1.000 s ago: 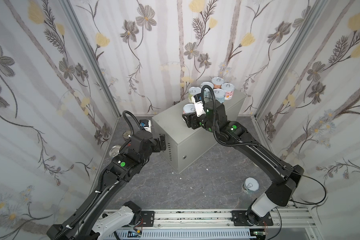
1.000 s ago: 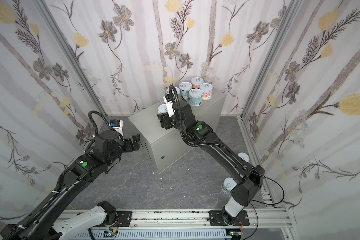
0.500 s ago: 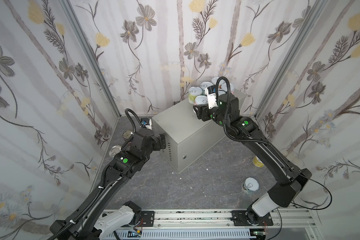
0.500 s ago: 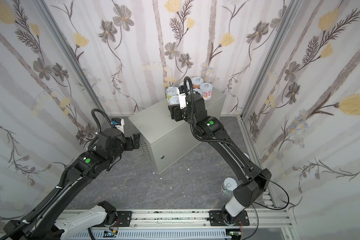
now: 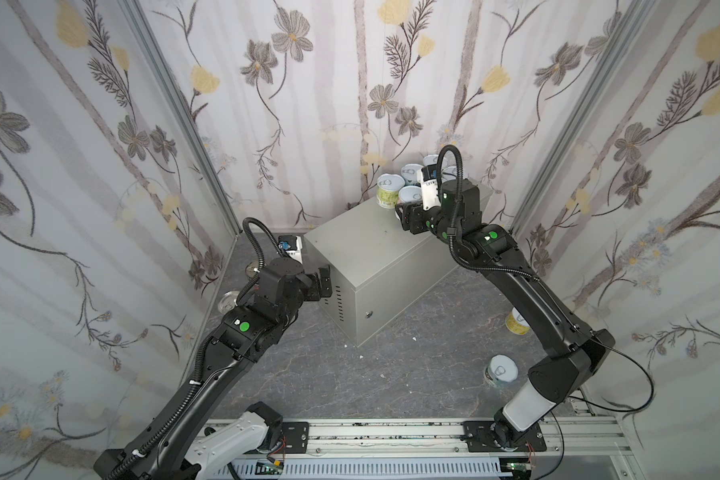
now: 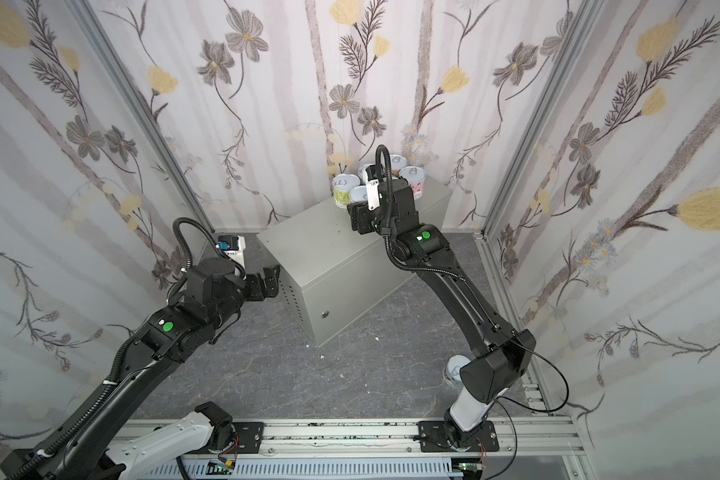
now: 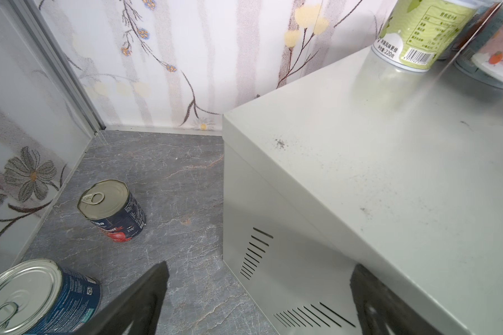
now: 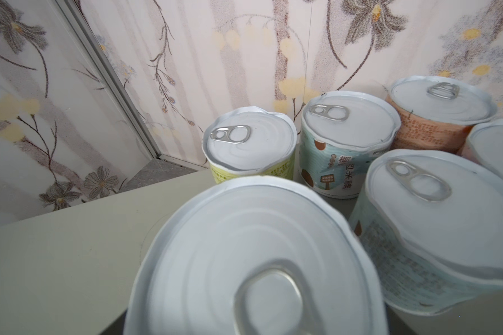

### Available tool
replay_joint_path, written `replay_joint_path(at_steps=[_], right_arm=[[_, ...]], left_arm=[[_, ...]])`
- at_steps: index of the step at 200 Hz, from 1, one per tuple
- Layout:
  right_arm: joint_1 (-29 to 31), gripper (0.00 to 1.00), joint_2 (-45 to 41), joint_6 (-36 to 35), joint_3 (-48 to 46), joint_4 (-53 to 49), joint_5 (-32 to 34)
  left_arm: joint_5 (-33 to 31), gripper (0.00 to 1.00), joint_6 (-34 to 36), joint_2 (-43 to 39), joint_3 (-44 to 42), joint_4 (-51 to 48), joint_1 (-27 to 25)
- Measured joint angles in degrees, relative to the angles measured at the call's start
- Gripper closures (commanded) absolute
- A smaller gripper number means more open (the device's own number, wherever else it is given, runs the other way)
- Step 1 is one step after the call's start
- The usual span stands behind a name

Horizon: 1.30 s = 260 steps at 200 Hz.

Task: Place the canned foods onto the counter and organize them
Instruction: 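Slide the pink can with the right gripper toward the other cans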

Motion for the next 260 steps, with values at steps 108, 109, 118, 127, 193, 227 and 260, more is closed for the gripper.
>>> replay_joint_path(at_steps=[108,109,118,127,193,227,260], right_arm=[[-0.9,0.37,2.5,-1.0,1.2,-1.9,1.6],[-0.9,0.37,2.5,-1.0,1.2,-1.9,1.6],[-0.9,0.37,2.7,-1.0,1.2,-2.0,1.6],[-1.0,0.36,2.8,-1.0,1.2,-1.7,1.7],[-1.0,0.15,3.1,-1.0,1.2,-1.3,1.7],[-1.0,0.08,3.1,-1.0,1.4,-0.8,1.5],[-1.0,0.04,2.7,-1.0,1.4,-0.8,1.3]], left_arm=[[1.4,0.0,0.0,-0.8,-0.3,0.9,0.0],[1.4,0.0,0.0,-0.8,-0.3,0.9,0.0],[1.4,0.0,0.0,-0.8,-0.3,0.9,0.0],[1.4,0.0,0.0,-0.9,-0.3,0.9,0.0],[1.6,0.0,0.0,-1.3,-0.4,0.9,0.0],[1.6,0.0,0.0,-1.9,-0.4,0.9,0.0],[1.6,0.0,0.0,-2.9,-0.4,0.9,0.0]])
